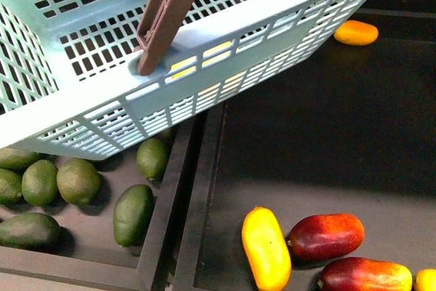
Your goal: Pick lemon and mango into basket
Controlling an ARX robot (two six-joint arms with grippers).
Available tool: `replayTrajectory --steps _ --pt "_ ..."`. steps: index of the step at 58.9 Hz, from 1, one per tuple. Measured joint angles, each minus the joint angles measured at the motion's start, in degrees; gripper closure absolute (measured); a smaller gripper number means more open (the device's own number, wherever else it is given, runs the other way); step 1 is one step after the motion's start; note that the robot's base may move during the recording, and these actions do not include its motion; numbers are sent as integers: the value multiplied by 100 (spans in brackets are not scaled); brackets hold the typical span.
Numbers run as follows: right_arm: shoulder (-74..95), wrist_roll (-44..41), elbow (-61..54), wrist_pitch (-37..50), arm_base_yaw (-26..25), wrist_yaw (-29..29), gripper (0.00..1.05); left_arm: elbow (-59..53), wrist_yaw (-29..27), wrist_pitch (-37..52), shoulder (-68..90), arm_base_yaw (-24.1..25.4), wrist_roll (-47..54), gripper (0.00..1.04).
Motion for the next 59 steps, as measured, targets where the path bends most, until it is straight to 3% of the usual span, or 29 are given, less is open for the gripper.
replayTrajectory --steps 16,59 --pt "651 214 435 227 546 579 42 0 -2 0 0 0 2 76" --pt "1978 627 1342 275 977 1473 42 0 0 0 0 0 0 76"
